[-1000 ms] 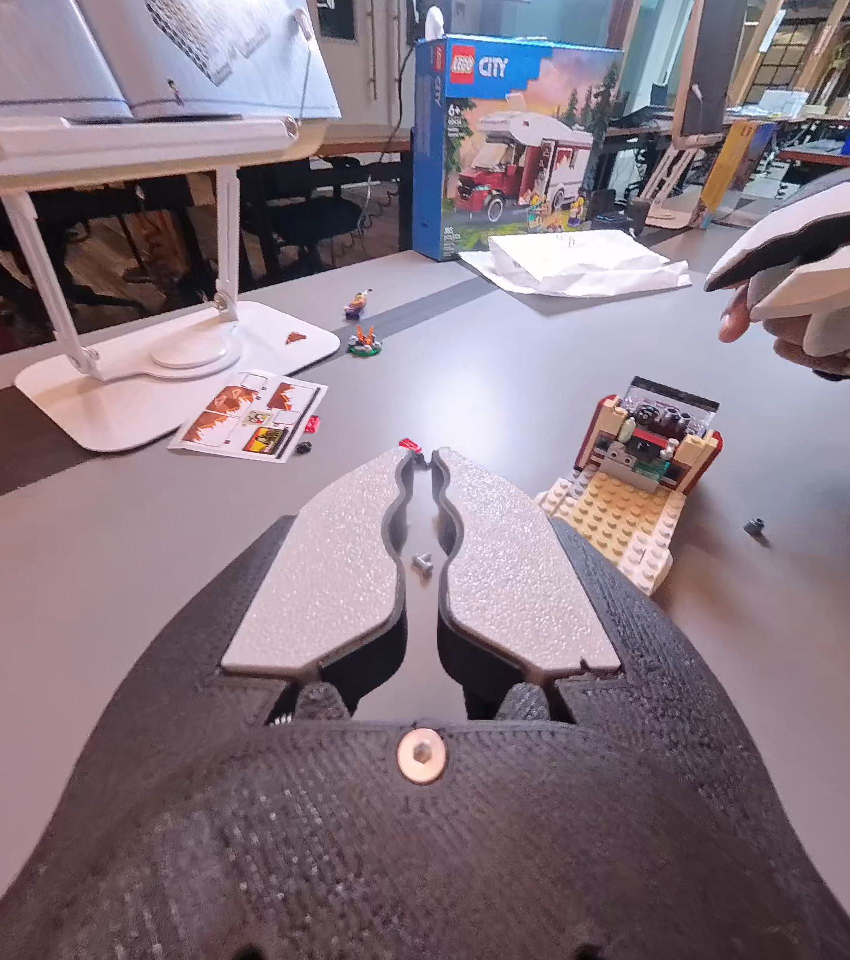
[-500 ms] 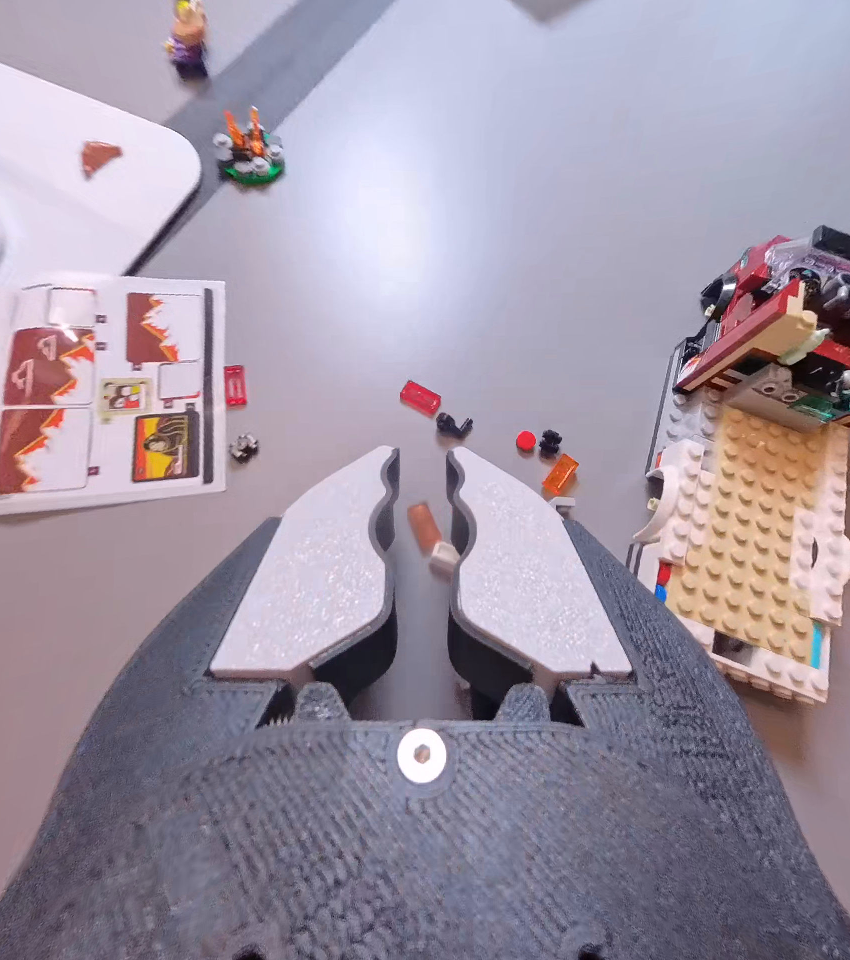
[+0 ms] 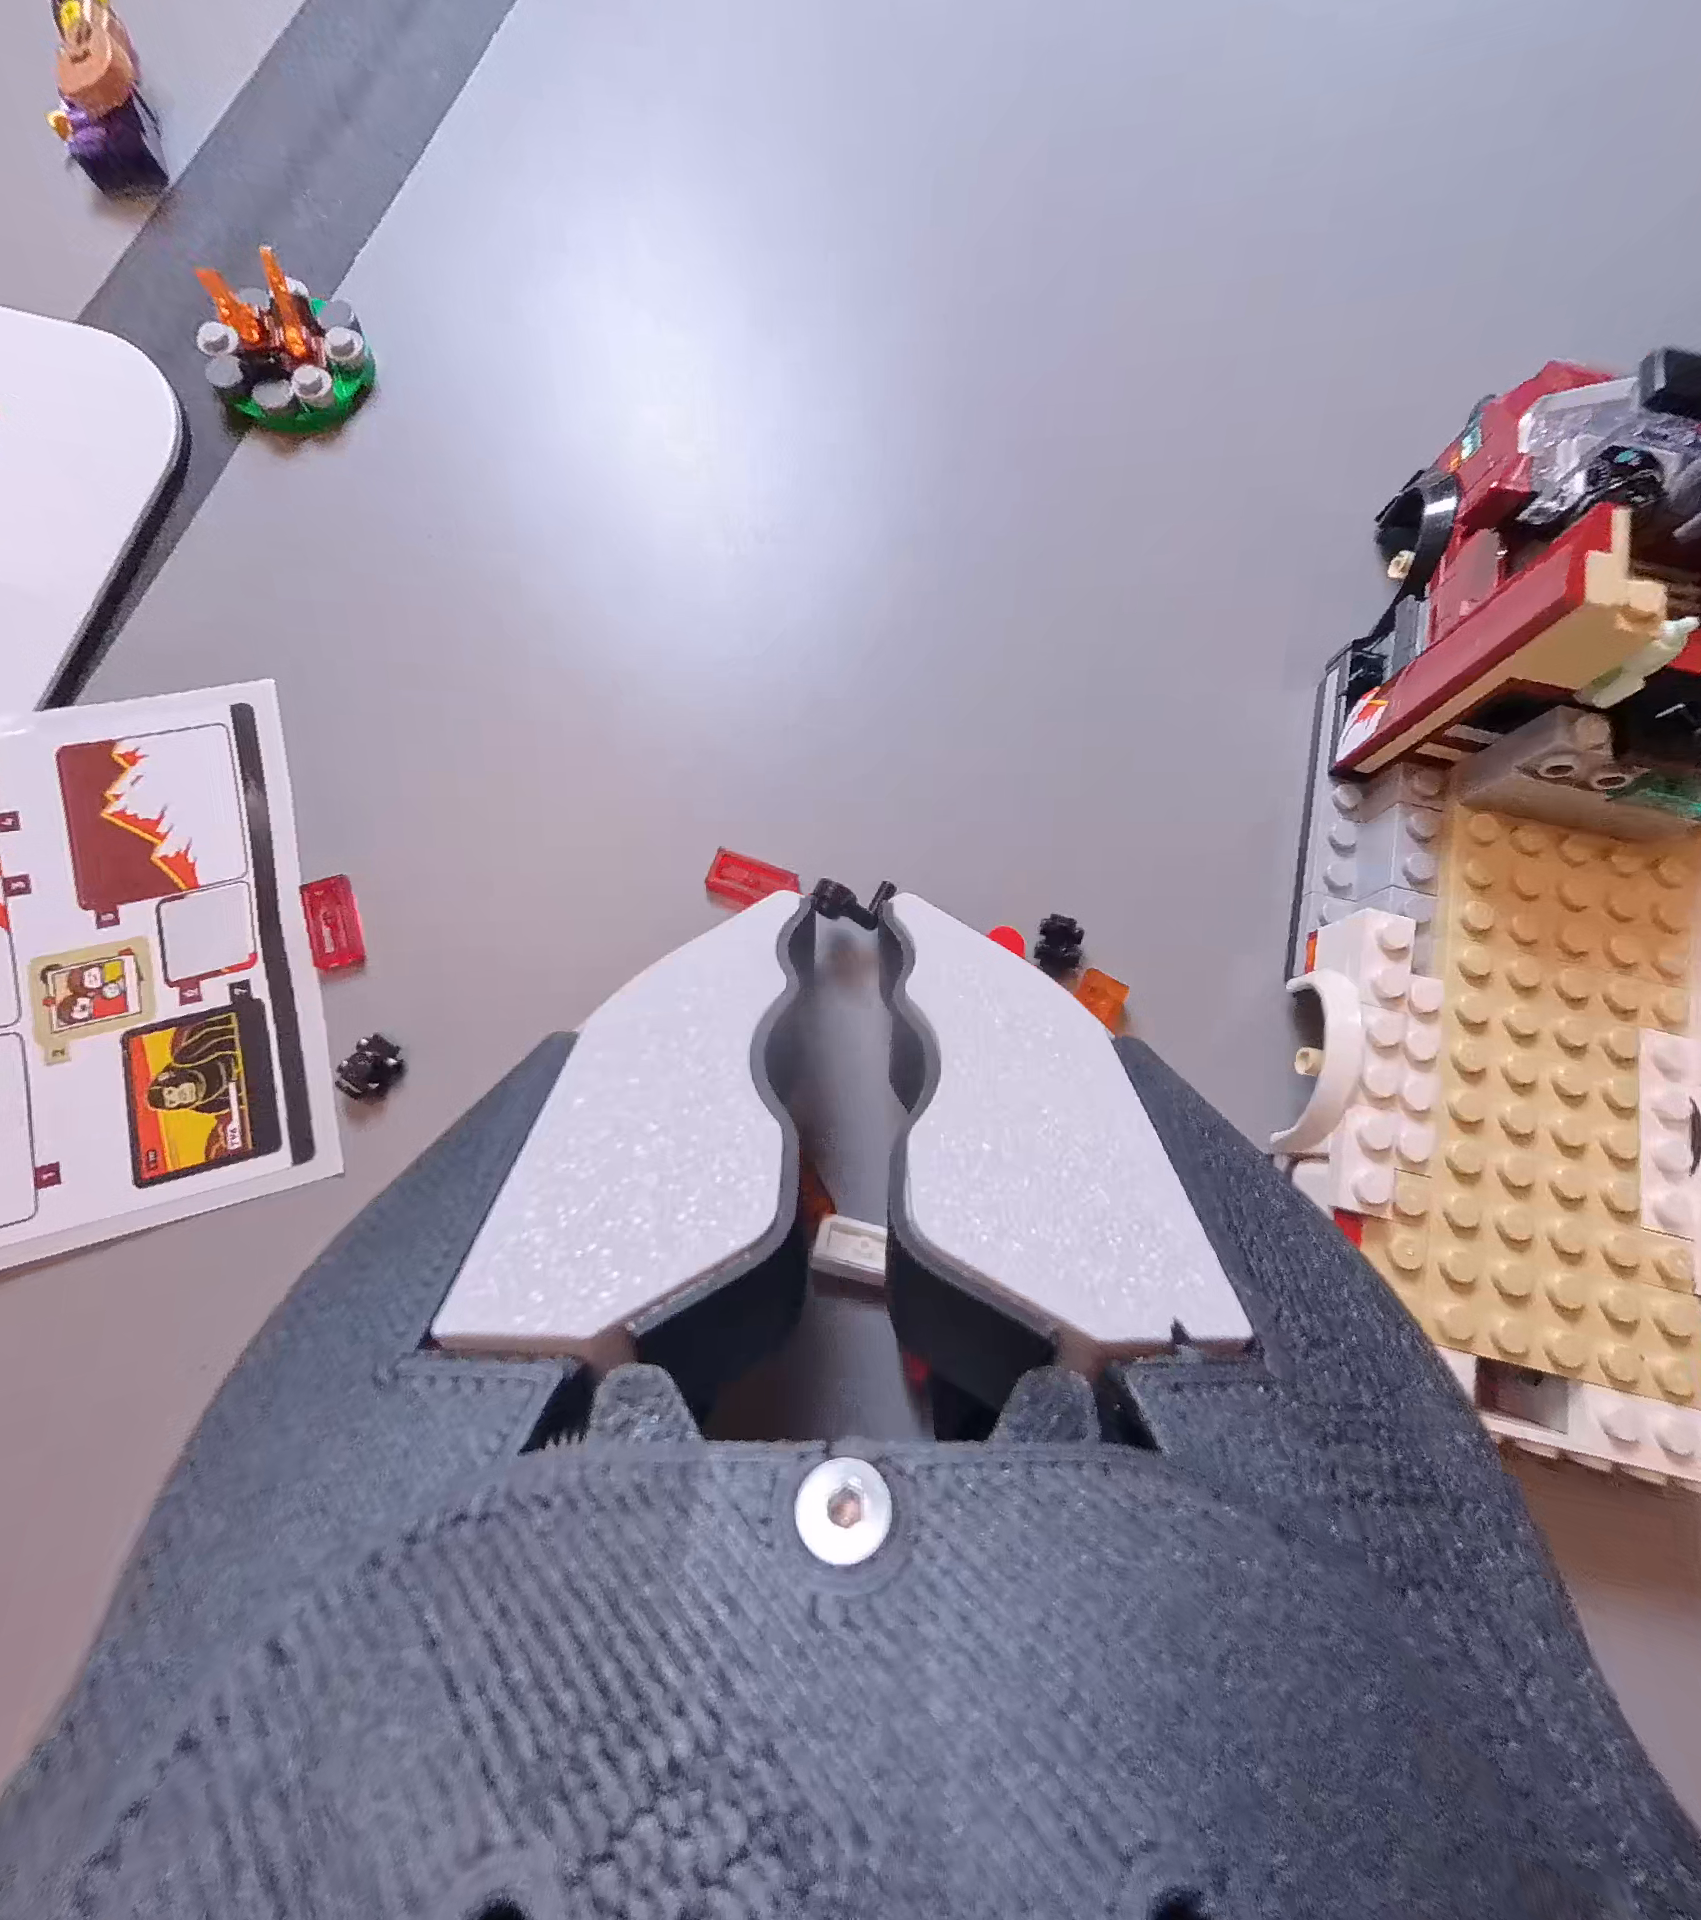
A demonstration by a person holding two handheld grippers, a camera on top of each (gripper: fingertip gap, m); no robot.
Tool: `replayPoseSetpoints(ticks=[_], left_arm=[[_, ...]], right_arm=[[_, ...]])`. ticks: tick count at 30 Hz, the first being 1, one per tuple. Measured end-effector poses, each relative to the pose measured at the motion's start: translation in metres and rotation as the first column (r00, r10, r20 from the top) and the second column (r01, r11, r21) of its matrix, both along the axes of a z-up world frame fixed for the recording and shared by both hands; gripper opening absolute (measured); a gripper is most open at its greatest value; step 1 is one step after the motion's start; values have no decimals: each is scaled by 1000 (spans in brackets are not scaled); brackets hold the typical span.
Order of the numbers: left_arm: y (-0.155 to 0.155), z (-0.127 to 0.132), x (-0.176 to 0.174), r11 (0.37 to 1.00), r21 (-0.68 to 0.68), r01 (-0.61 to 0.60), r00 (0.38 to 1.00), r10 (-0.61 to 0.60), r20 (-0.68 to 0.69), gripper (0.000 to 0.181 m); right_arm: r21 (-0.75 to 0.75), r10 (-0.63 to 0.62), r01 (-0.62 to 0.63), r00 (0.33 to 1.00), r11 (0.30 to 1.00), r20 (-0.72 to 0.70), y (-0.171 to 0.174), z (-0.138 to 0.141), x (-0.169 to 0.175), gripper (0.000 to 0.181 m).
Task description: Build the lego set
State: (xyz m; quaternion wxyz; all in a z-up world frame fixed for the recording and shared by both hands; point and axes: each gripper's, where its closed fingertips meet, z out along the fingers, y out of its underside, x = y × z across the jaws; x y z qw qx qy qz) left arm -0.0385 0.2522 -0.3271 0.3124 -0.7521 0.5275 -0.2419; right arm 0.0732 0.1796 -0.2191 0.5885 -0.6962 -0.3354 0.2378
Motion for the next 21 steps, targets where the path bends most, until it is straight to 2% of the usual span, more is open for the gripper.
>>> replayPoseSetpoints(ticks=[5, 10, 14, 17, 21], left_arm=[[-21, 31, 4, 1000, 28, 9, 994, -11, 108, 11], [-74, 68, 16, 997, -24, 72, 955, -61, 291, 11], [-117, 76, 26, 985, -112, 130, 925, -80, 372, 11], [-142, 77, 29, 961, -216, 172, 903, -66, 424, 11], [-161, 71, 32, 929, -308, 204, 892, -47, 450, 11]], right_arm=[[26, 21, -22, 999, 999, 26, -4, 0, -5, 2], [82, 136, -146, 983, 986, 123, -25, -4, -28, 15], [150, 248, -297, 927, 943, 280, -56, -10, -56, 24], [201, 282, -384, 872, 901, 401, -77, -17, -74, 27], [219, 301, -442, 827, 870, 474, -92, -25, -90, 25]])
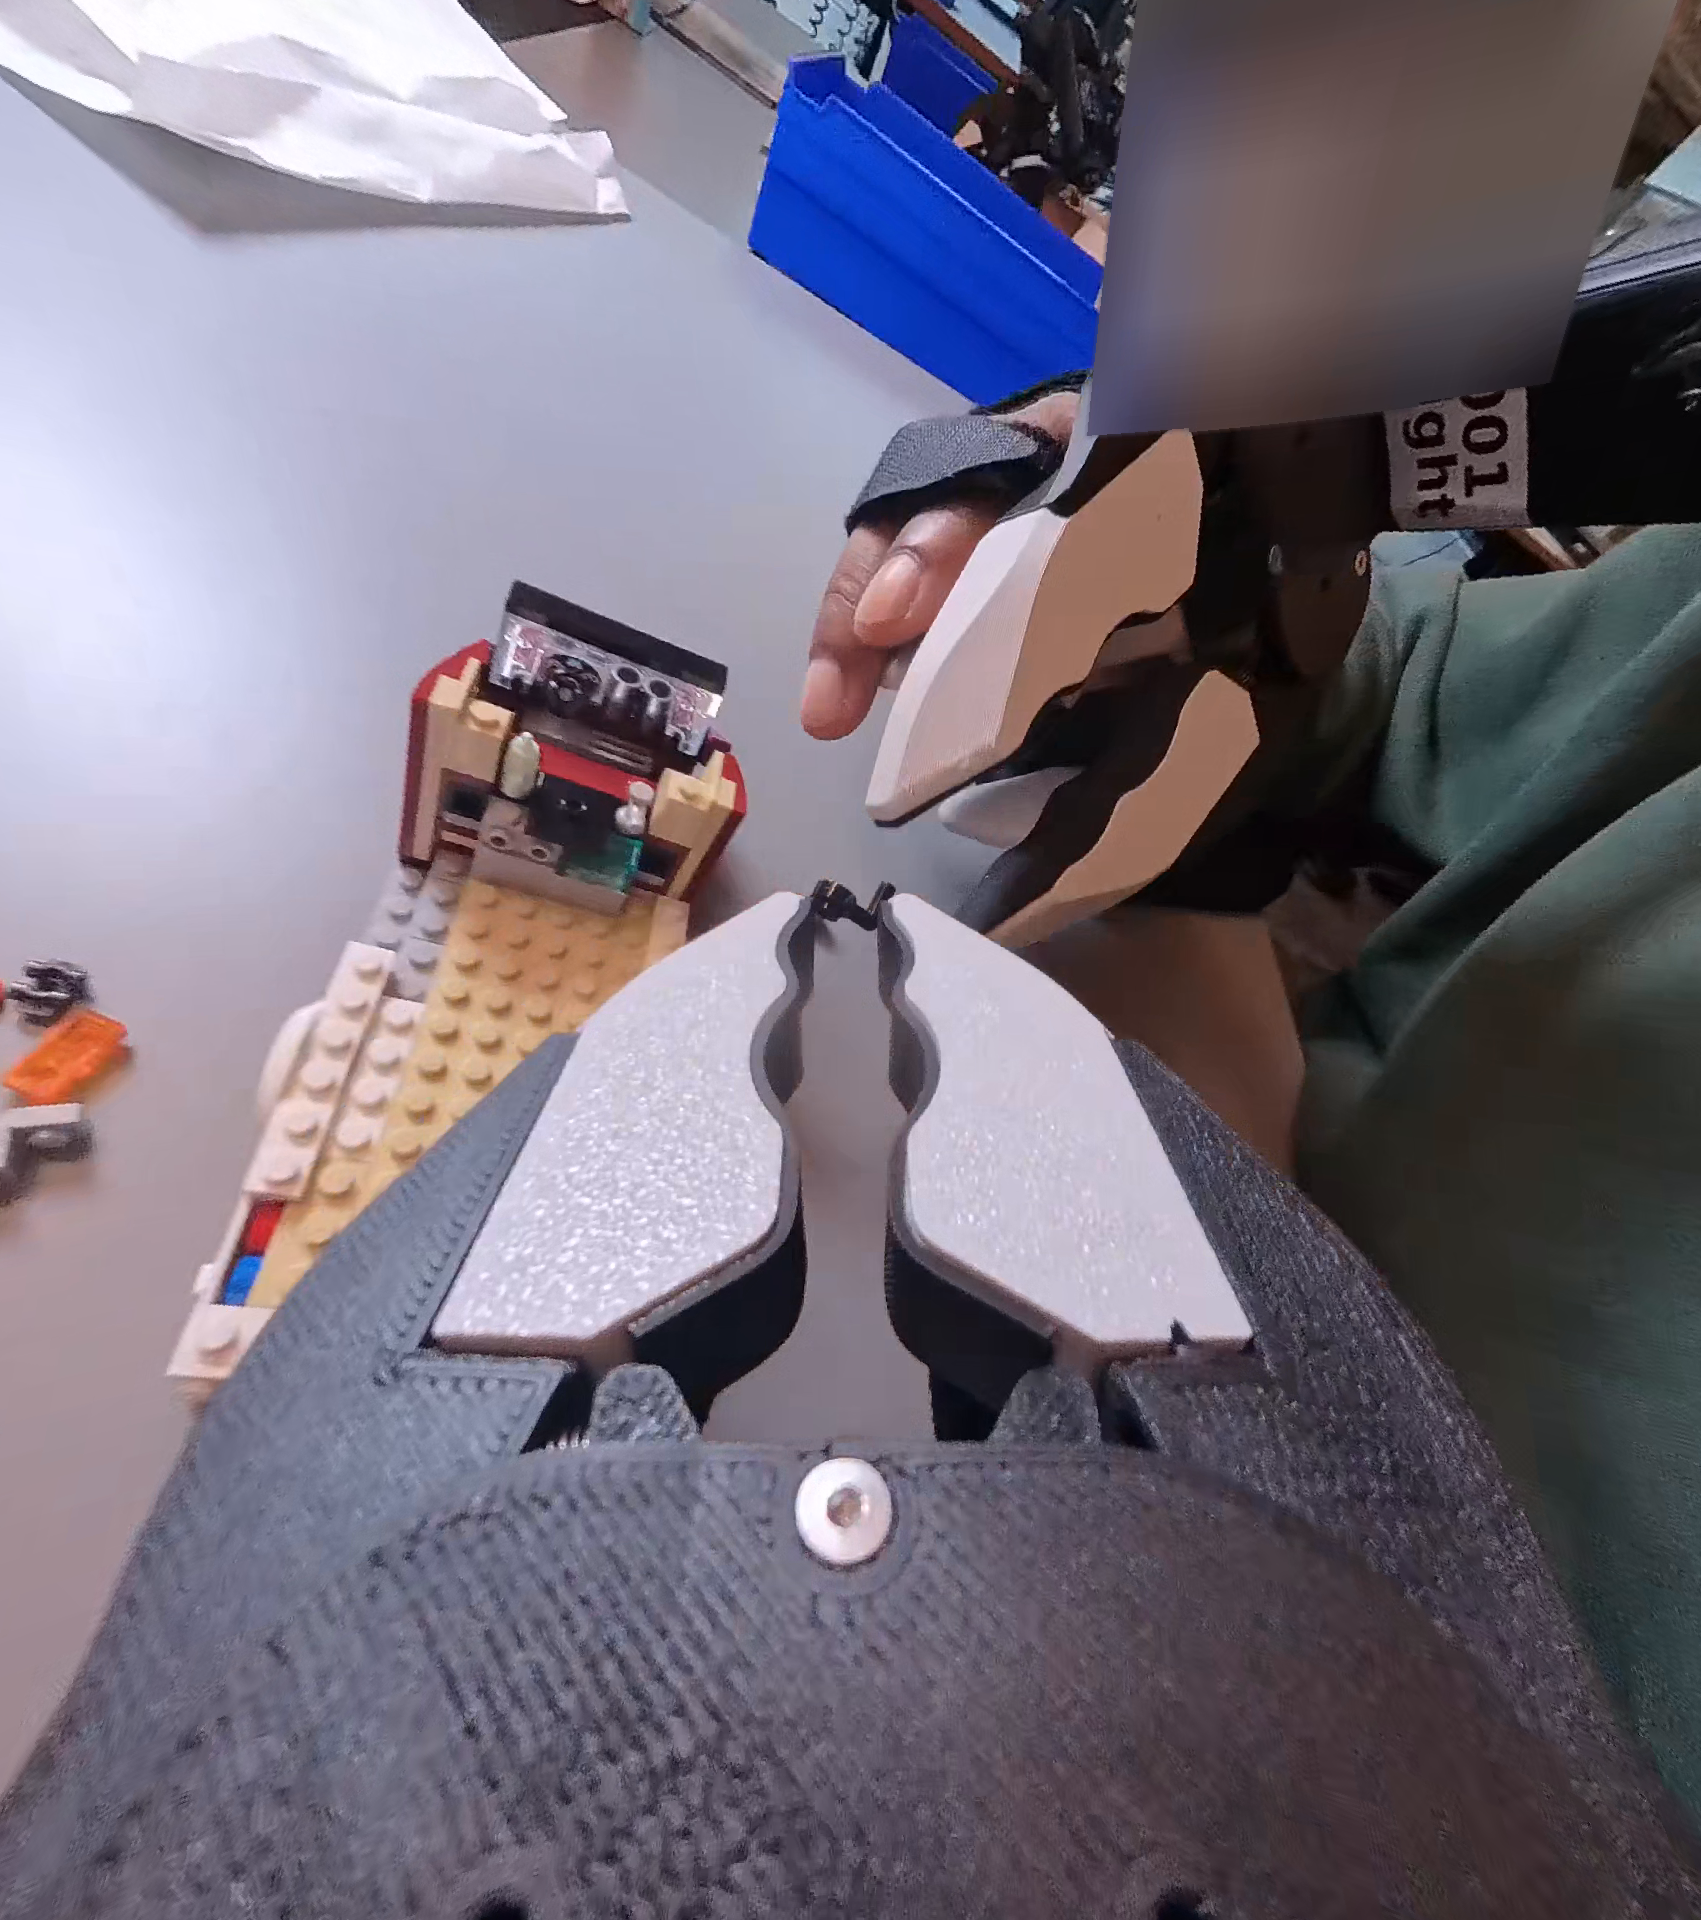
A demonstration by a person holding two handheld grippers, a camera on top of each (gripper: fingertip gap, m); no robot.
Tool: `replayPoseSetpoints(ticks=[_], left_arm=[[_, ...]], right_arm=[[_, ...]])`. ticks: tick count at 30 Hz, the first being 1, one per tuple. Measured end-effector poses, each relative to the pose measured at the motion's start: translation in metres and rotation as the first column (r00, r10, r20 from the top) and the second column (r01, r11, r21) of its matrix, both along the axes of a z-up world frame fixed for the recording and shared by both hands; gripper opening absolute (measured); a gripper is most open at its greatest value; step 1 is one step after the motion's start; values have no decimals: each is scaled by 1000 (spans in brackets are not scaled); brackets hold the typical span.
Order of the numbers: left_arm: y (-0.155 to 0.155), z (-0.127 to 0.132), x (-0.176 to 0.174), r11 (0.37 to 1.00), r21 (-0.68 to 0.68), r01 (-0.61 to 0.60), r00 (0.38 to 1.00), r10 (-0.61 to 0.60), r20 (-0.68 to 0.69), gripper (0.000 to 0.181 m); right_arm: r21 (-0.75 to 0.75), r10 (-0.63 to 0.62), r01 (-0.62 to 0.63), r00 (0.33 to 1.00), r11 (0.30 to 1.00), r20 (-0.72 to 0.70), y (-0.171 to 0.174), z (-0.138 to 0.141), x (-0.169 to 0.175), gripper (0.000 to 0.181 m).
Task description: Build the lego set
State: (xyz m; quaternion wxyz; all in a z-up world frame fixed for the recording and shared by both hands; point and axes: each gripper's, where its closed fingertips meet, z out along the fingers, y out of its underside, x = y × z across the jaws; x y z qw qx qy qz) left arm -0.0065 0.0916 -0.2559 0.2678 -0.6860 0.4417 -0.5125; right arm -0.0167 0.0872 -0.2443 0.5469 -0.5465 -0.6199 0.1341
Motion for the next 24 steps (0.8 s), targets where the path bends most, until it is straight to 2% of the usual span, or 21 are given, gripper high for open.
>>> replayPoseSetpoints(ticks=[3, 13, 24], left_arm=[[-8, -3, 3, 999, -31, 13, 1000, -13, 2, 11], [-9, -9, 5, 996, -90, 10, 1000, -9, 15, 11], [-7, -1, 5, 993, -116, 8, 996, 3, 90, 12]], right_arm=[[18, 24, -25, 999, 1000, 26, -6, -5, -5, 16], [10, 44, -44, 998, 999, 51, -7, -12, -4, 15], [-137, 62, -73, 995, 988, -85, -6, -6, -3, 13]])
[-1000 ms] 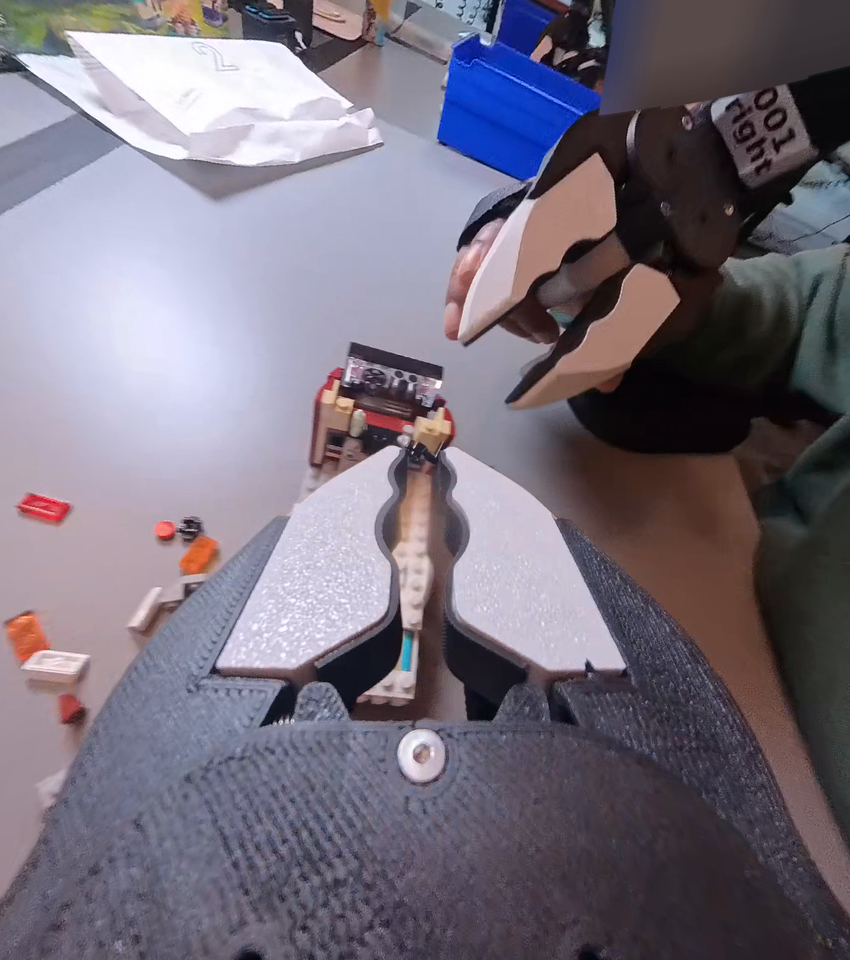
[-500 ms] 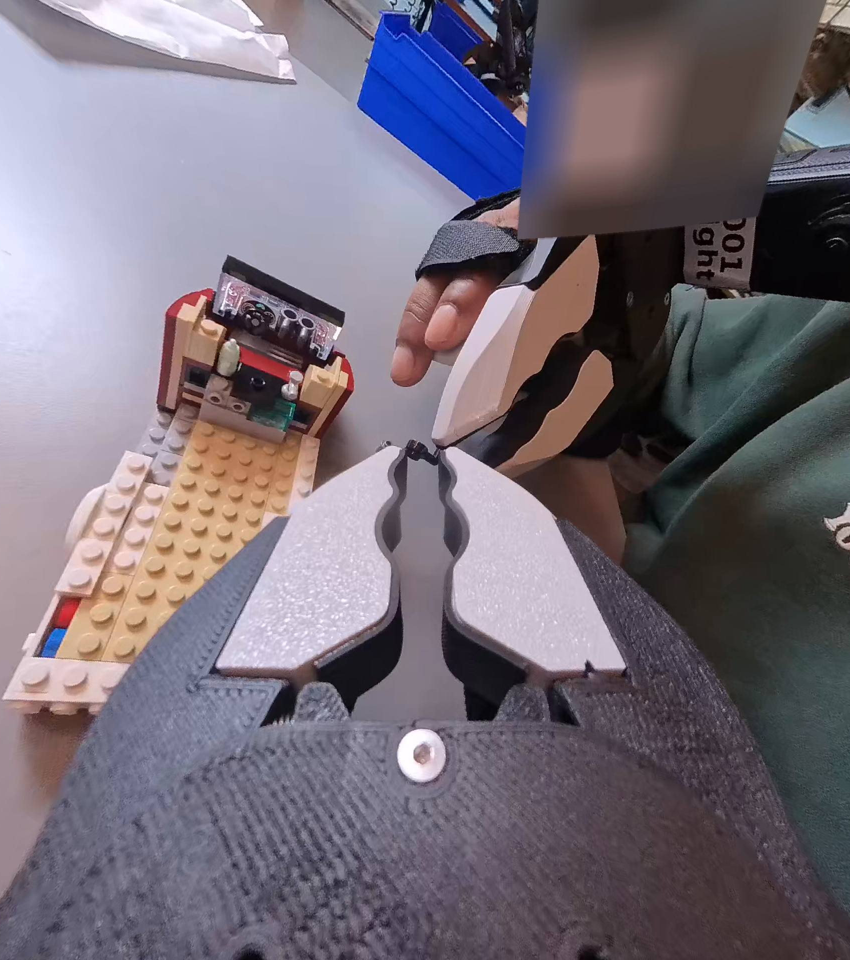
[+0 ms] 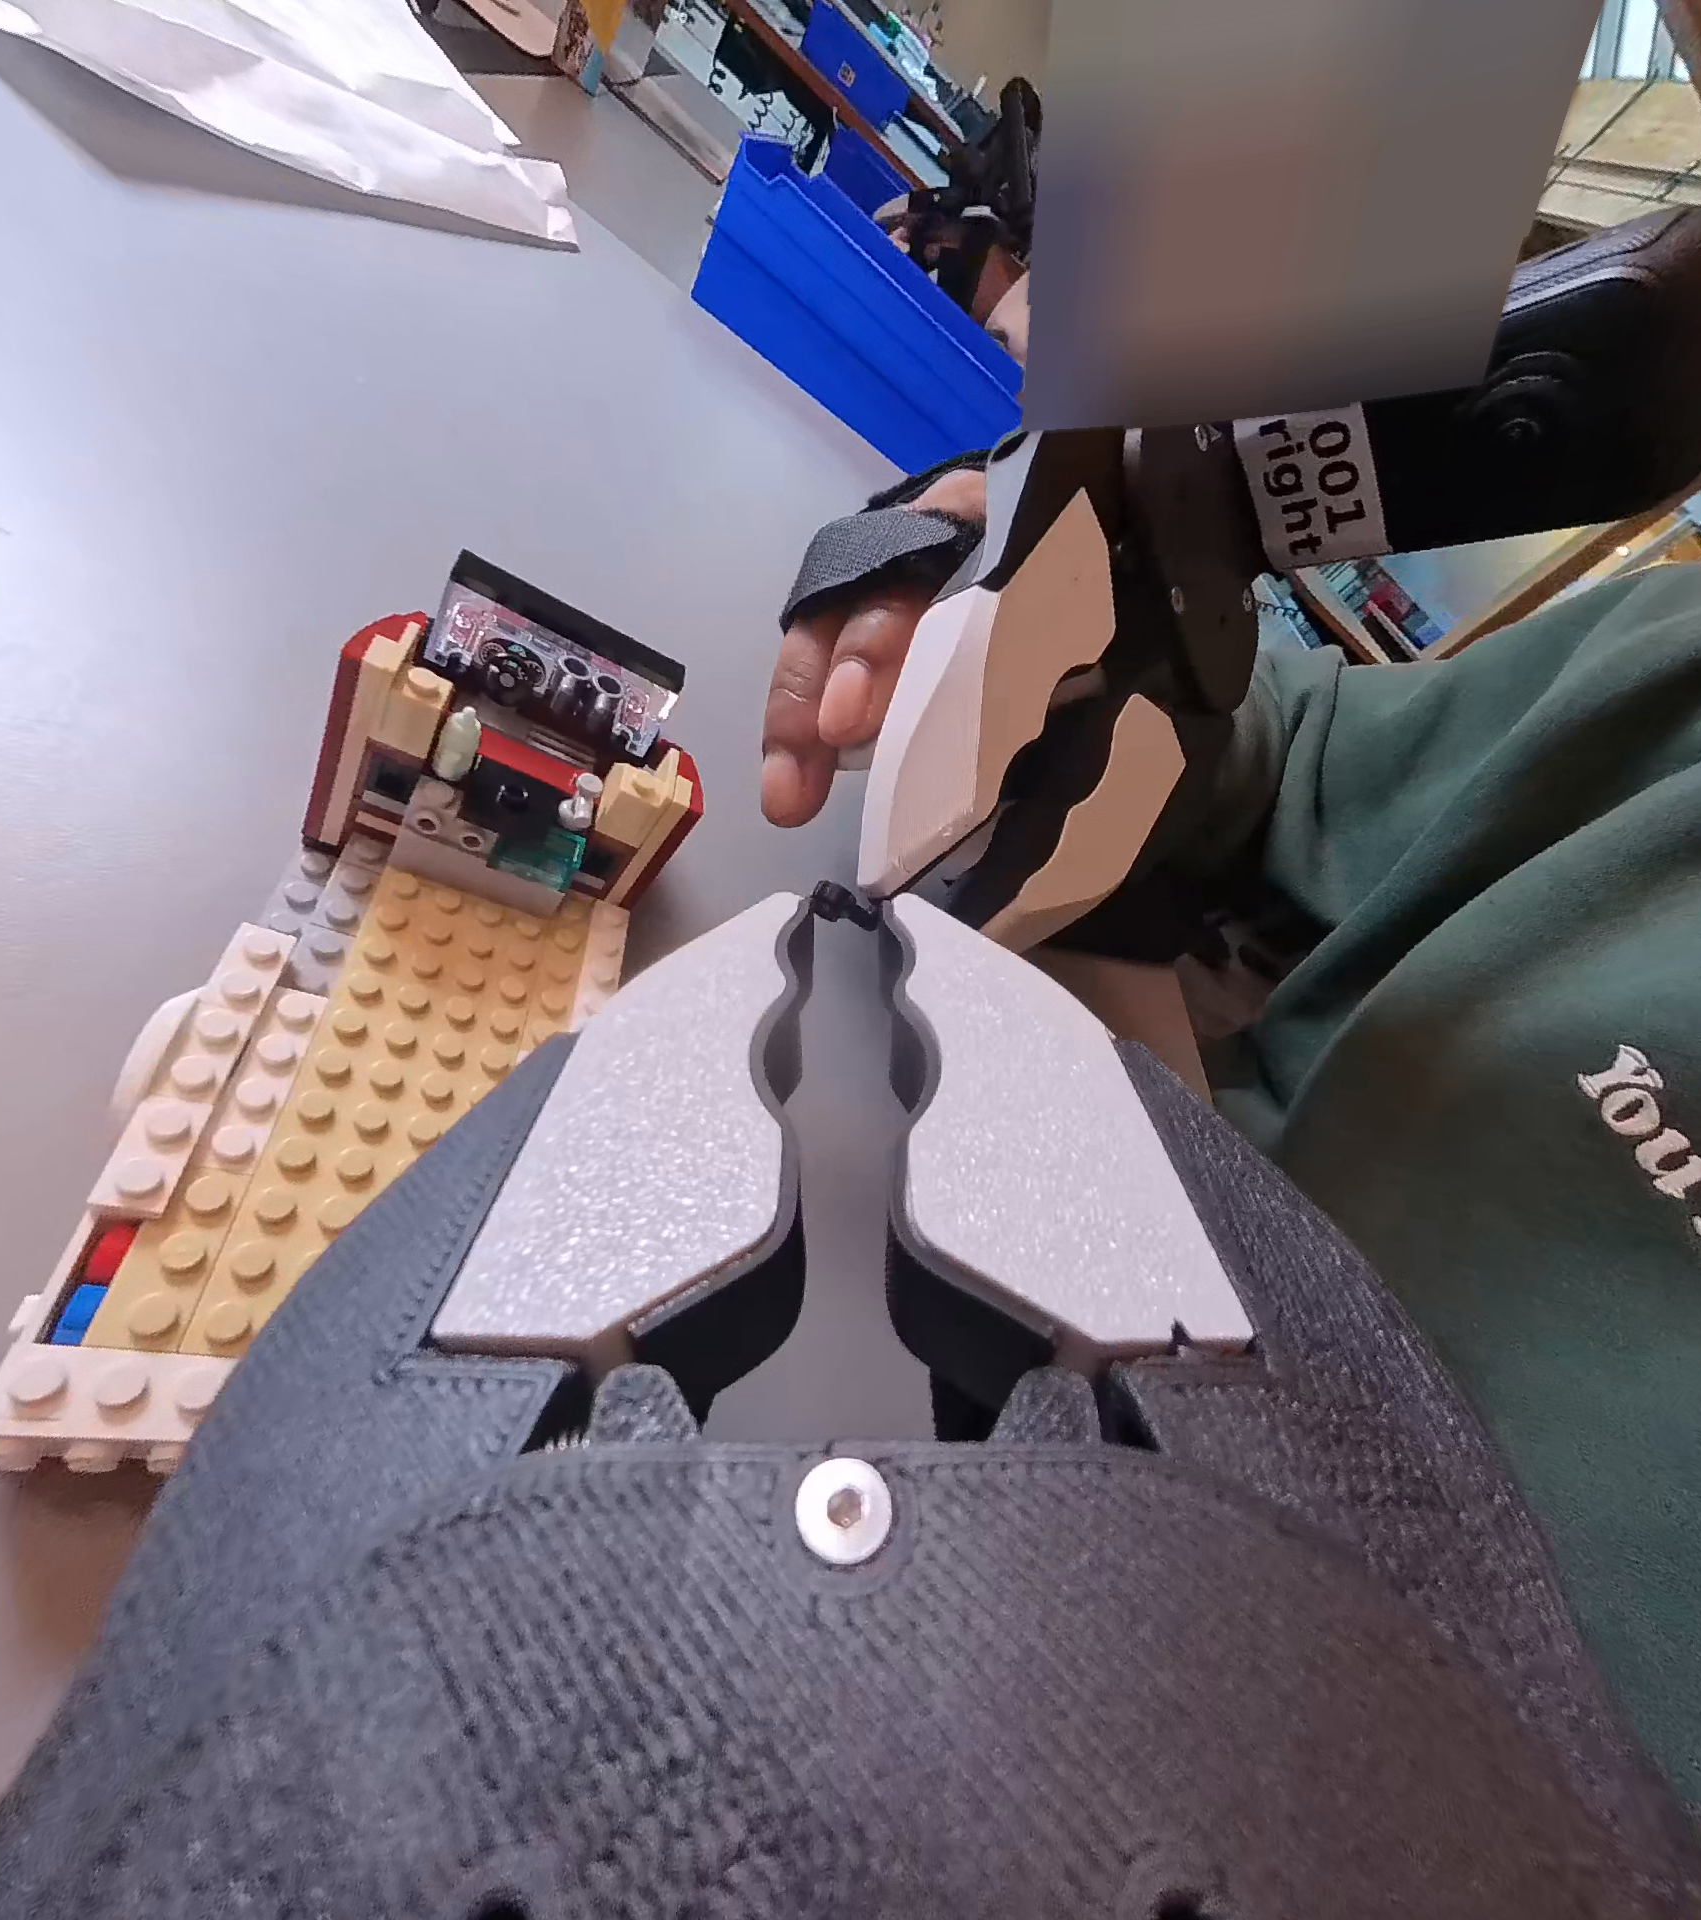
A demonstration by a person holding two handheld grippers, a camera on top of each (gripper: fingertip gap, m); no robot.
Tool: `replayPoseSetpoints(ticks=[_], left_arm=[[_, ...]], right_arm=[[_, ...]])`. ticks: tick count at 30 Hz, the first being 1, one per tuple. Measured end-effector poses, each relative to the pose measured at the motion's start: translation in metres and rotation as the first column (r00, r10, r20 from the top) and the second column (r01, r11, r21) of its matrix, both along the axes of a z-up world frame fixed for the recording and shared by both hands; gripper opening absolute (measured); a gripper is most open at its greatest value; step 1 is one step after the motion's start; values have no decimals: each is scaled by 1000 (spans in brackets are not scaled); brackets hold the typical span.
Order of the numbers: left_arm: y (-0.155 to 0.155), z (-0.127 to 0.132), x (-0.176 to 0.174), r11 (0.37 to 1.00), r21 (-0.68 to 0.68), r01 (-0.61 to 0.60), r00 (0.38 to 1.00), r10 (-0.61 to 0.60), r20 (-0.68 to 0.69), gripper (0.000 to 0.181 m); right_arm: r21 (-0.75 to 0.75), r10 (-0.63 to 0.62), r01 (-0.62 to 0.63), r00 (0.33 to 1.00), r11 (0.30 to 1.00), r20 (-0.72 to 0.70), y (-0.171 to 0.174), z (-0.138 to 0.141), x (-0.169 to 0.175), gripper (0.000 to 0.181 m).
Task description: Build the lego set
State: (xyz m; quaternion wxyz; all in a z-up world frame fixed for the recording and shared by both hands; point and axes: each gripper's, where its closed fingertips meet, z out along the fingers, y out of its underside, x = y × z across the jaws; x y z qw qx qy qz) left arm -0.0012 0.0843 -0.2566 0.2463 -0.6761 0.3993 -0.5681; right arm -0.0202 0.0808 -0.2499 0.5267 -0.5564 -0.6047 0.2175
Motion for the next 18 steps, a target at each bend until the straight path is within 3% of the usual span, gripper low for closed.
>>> replayPoseSetpoints(ticks=[10, 15, 18], left_arm=[[7, 4, -2, 997, 60, -41, 999, 41, 12, 12], [8, 3, -4, 999, 21, -38, 999, 38, 15, 12], [7, 1, -4, 999, 10, -34, 999, 34, 3, 12]], right_arm=[[-19, -17, 17, 1000, 1000, -7, 6, 0, 6, 4], [43, -14, 13, 1000, 999, 23, 5, 3, 9, 11], [101, -36, 29, 997, 994, 67, 7, -2, 8, 4]])
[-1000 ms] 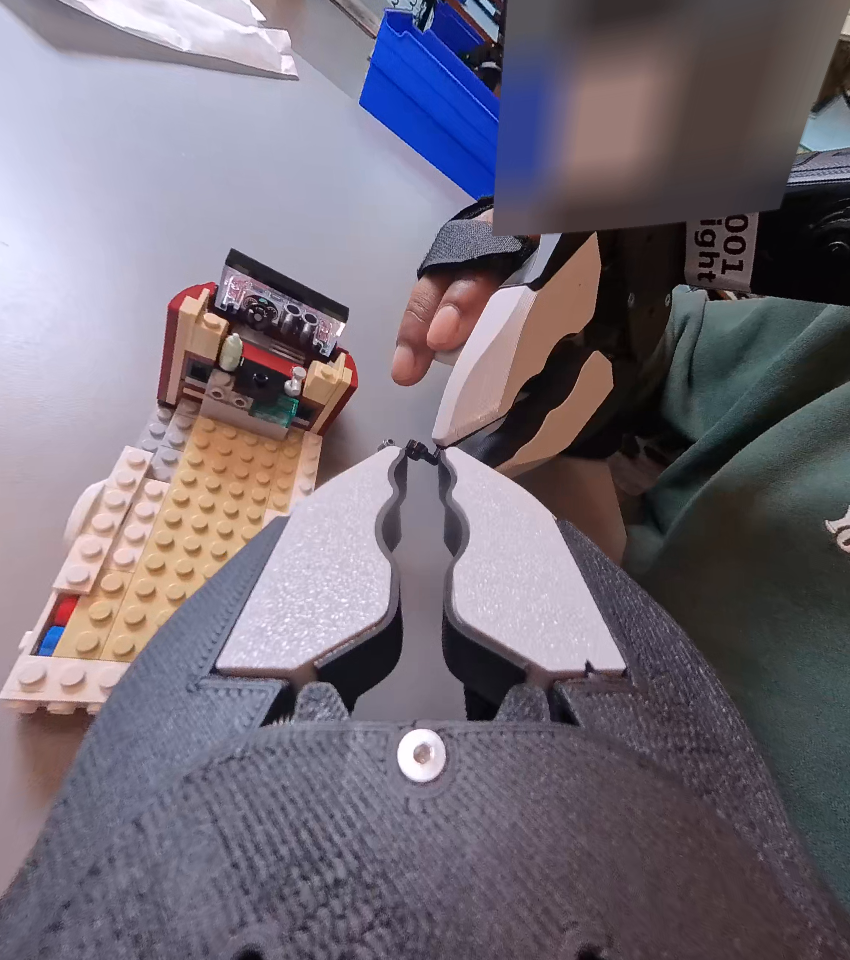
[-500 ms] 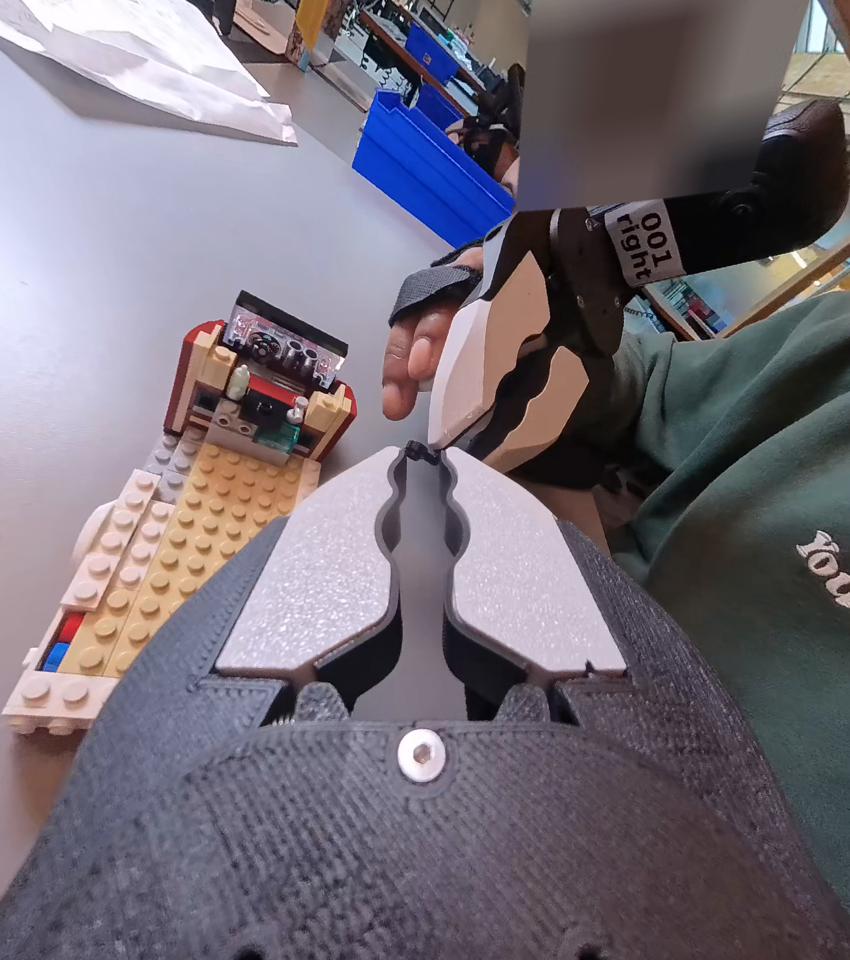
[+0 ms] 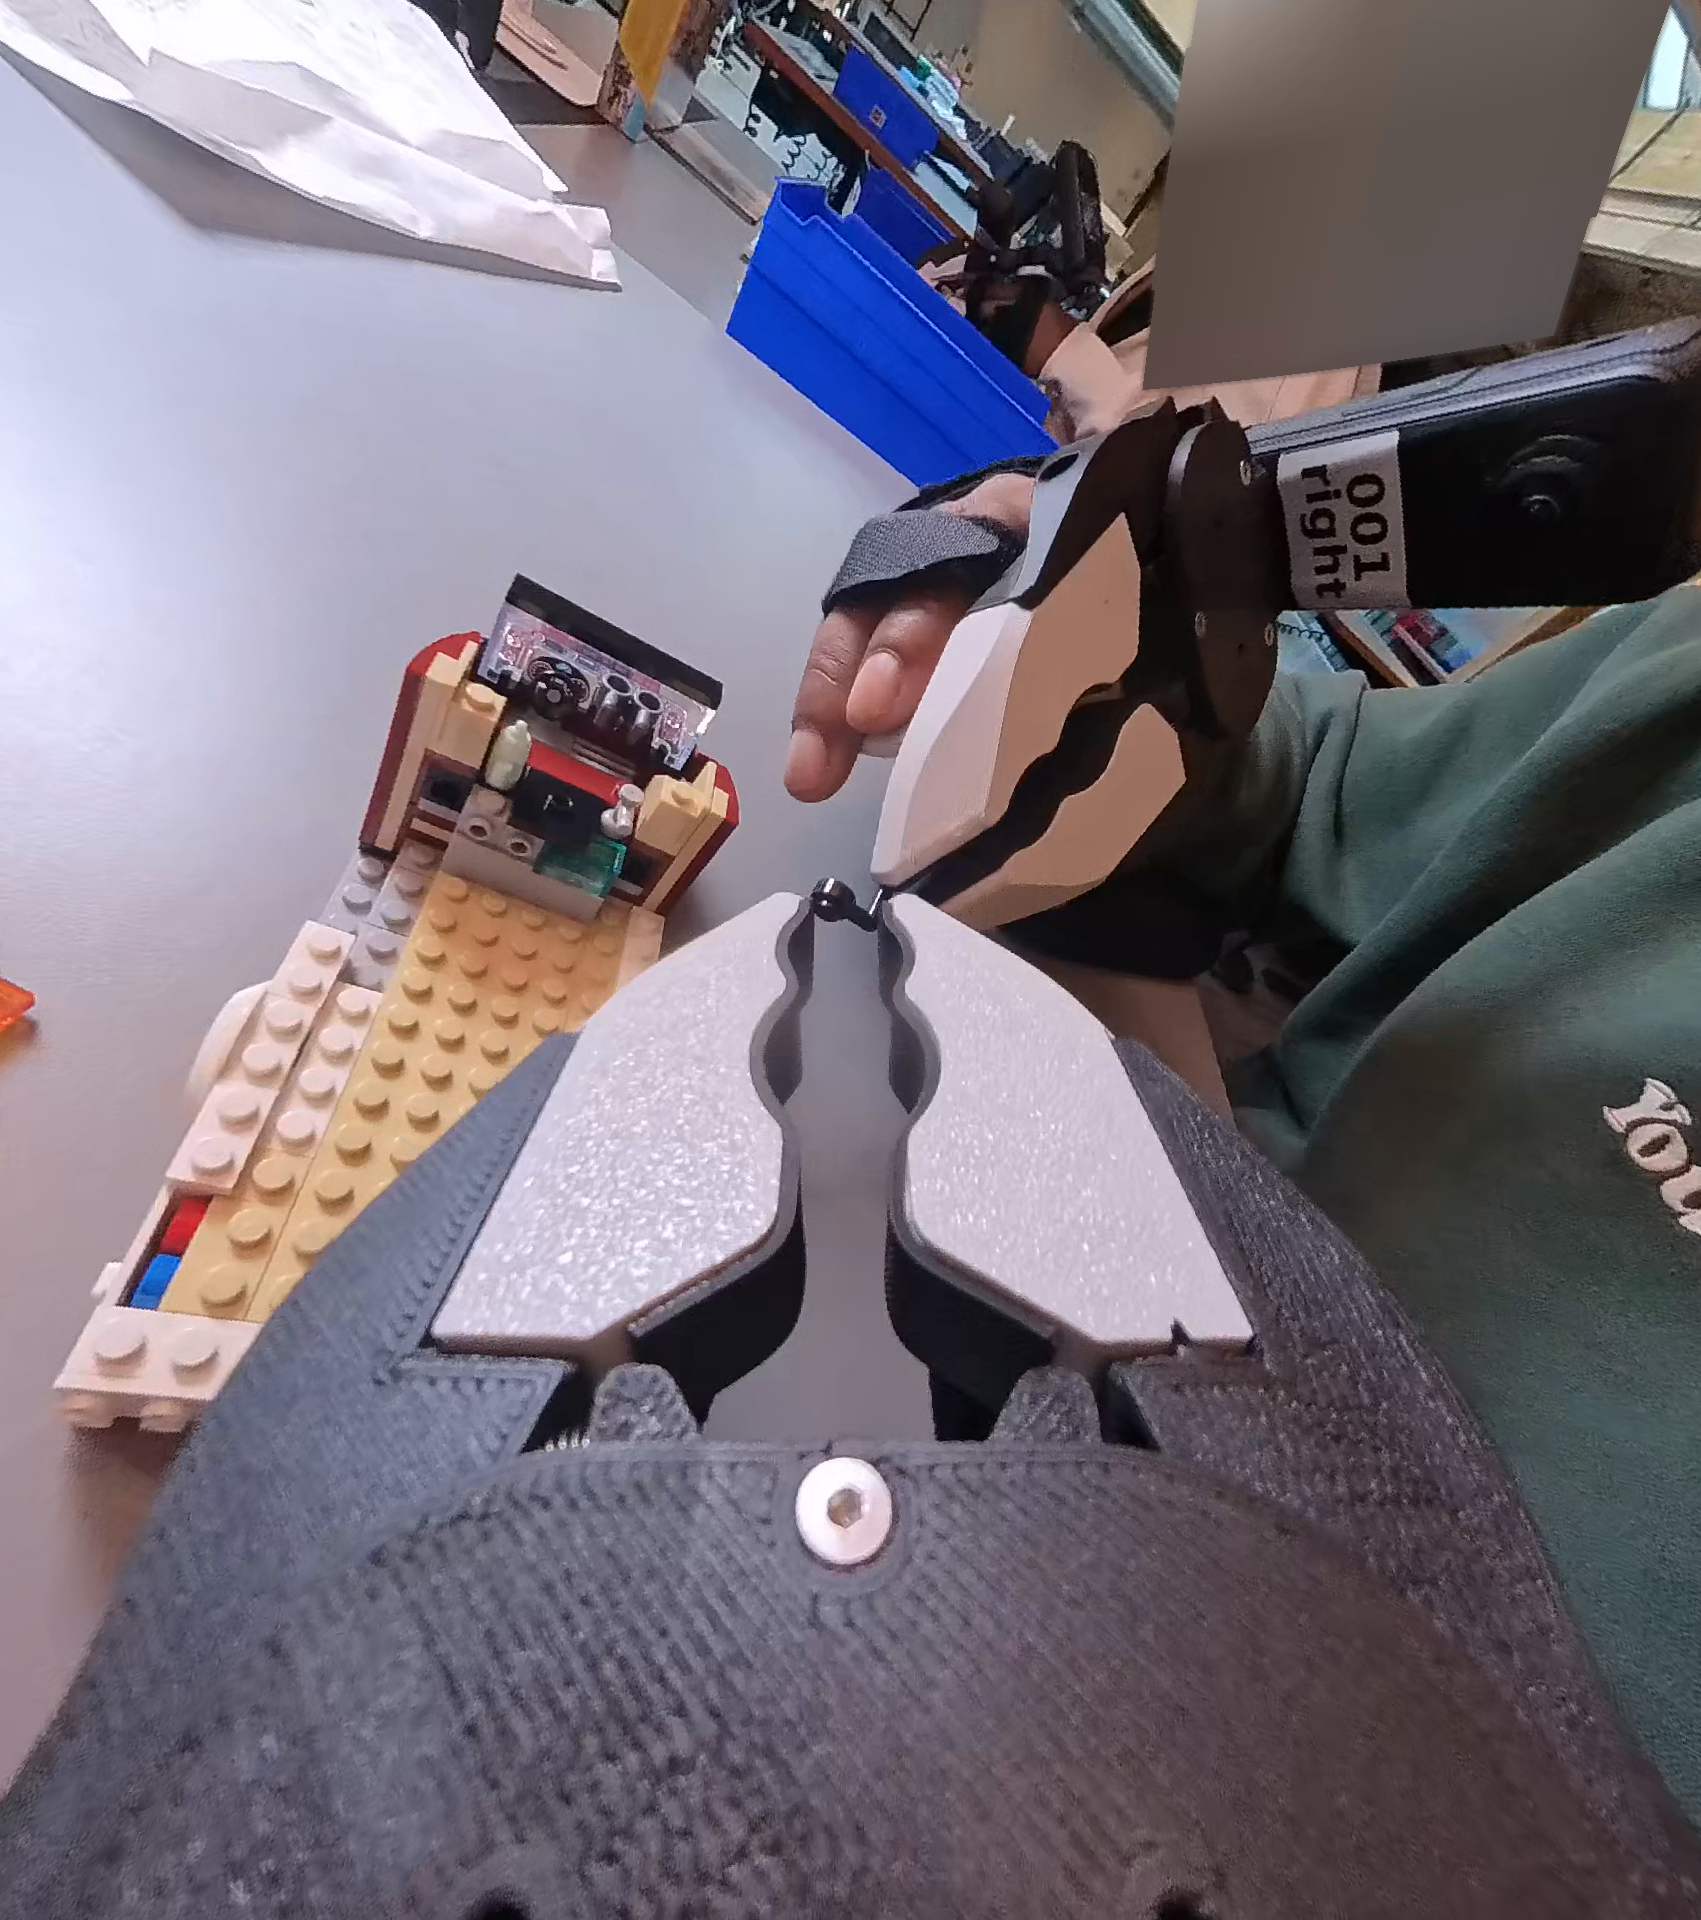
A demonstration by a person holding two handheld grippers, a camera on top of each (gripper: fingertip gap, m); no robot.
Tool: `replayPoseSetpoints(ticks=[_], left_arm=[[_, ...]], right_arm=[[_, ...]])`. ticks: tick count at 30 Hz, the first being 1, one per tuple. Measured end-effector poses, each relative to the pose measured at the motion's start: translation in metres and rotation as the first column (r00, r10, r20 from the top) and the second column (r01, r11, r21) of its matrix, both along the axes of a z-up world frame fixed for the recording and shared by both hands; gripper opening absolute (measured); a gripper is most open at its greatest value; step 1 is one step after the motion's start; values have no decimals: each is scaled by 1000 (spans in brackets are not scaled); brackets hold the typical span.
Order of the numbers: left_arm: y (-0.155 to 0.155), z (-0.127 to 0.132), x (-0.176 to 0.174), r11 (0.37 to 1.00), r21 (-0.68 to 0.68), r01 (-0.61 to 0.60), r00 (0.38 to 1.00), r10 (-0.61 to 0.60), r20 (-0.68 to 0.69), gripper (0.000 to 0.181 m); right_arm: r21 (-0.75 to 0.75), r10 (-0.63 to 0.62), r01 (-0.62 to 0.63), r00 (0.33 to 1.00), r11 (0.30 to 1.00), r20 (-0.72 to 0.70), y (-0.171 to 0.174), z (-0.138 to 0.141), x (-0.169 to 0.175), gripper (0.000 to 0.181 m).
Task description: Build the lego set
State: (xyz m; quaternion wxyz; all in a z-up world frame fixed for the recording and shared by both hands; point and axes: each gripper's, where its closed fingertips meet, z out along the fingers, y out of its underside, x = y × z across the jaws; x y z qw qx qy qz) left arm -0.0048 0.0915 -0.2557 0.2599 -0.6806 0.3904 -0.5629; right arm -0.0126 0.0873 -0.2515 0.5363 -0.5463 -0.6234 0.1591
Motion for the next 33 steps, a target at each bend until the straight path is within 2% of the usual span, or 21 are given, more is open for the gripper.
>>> replayPoseSetpoints(ticks=[3, 6, 8, 12, 17, 19, 21, 24, 26, 29, 33], left_arm=[[2, -2, 0, 1000, -4, -16, 1000, 16, -13, 10], [-1, 7, -1, 999, -39, 11, 999, -9, 48, 4], [-1, 8, -1, 999, -40, 9, 999, -7, 48, 7], [7, 2, -6, 999, 29, -19, 1000, 19, -1, 7], [19, -5, -15, 982, 171, -76, 994, 89, -68, 6], [22, -10, -20, 961, 255, -105, 986, 134, -102, 6], [26, -13, -26, 929, 343, -136, 974, 189, -125, 8], [32, -18, -41, 852, 494, -174, 944, 287, -163, 15], [34, -17, -49, 807, 563, -180, 930, 326, -171, 21], [34, -21, -56, 760, 630, -159, 917, 350, -190, 27], [31, -23, -55, 757, 636, -149, 919, 342, -193, 28]], right_arm=[[28, -15, 15, 999, 1000, 32, 2, -4, -1, 1], [-10, -12, 13, 999, 1000, 46, 2, -9, 1, 0], [-55, 4, -4, 1000, 998, 11, 0, -6, 2, 0], [-153, 41, -43, 999, 987, -13, -6, -3, 5, 0], [-228, 33, -12, 996, 974, 88, -7, -18, 19, 0], [-254, 6, 35, 987, 967, 161, -5, -25, 31, 1], [-296, -32, 105, 970, 950, 240, -4, -33, 46, 13], [-385, -68, 187, 950, 904, 303, -7, -41, 69, 17], [-394, -122, 254, 936, 883, 330, -2, -46, 86, 17], [-435, -172, 323, 921, 841, 350, 5, -56, 102, 18], [-452, -188, 372, 896, 811, 402, 12, -73, 105, 20]])
